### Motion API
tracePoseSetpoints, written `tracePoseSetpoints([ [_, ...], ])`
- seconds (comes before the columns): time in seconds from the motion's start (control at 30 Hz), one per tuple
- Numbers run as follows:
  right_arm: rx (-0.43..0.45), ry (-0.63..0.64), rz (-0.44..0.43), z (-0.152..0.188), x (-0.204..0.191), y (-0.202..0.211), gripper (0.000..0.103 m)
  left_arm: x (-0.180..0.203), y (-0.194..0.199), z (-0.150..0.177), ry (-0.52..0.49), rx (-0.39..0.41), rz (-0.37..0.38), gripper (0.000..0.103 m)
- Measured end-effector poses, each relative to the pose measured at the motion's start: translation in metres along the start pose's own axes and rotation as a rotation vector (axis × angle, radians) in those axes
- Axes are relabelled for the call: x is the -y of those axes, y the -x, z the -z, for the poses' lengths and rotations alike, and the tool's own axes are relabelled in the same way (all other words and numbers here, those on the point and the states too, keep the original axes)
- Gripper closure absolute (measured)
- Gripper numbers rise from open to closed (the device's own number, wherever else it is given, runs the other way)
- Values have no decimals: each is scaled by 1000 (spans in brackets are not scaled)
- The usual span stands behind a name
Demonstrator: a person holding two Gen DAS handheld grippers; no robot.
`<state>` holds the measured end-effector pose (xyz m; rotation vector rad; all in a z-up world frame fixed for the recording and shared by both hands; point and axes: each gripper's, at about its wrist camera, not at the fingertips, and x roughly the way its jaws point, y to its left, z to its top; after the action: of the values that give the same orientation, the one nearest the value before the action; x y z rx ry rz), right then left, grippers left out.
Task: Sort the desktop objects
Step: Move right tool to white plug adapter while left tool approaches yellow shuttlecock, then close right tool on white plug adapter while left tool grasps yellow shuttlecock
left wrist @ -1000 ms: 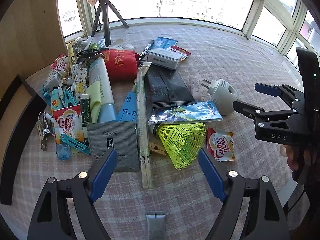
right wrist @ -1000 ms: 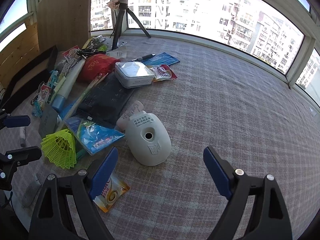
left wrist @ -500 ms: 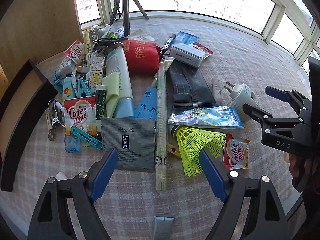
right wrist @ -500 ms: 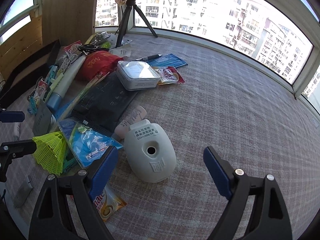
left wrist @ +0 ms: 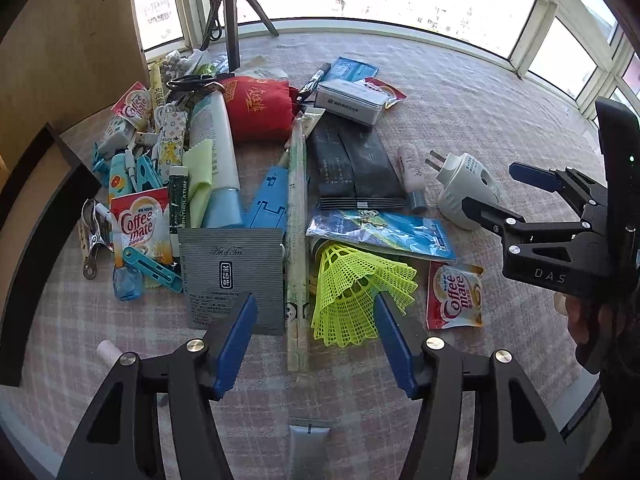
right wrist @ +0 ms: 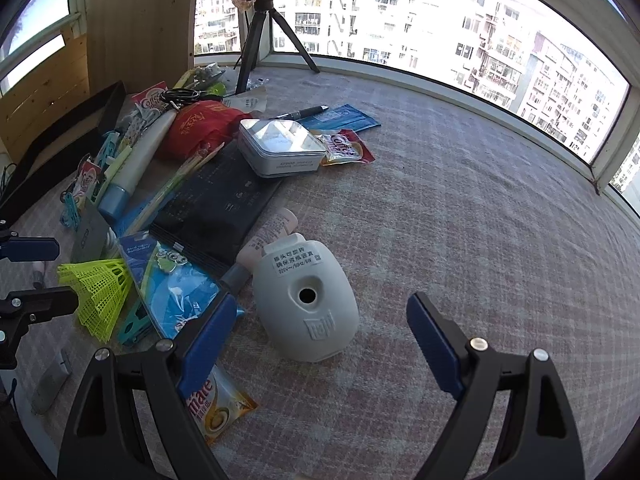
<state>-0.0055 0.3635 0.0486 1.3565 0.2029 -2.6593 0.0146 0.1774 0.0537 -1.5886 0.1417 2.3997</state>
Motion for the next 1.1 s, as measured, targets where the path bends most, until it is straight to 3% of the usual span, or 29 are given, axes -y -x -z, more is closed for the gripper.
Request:
tracePoseSetpoints([
  [0.17,-25,5,-16,0,-2,-10,17,-2,-11,-2,5,-24,-11,70],
  [0.2,-33,4,-19,0,-3,-12,20,-2,-12,-2,3,-27,-10,74],
  [0.3,-64,-14,-41,0,-1,-20,45,-1,-16,-2,-5,-36,-5,81],
  [0.37,-65,-30,-54,0,1,-22,46,-1,-18,-1,-5,-39,-1,86],
  [0.43,-65,-32,-54,0,1,-21,46,-2,-18,-1,1,-36,4,98],
  [0.8,15,-147,-62,-5,14,14,47,-8,4,-4,-14,27,36,102],
  [1.1,96,-163,-38,-20,7,59,47,-33,48,-12,8,122,2,102],
])
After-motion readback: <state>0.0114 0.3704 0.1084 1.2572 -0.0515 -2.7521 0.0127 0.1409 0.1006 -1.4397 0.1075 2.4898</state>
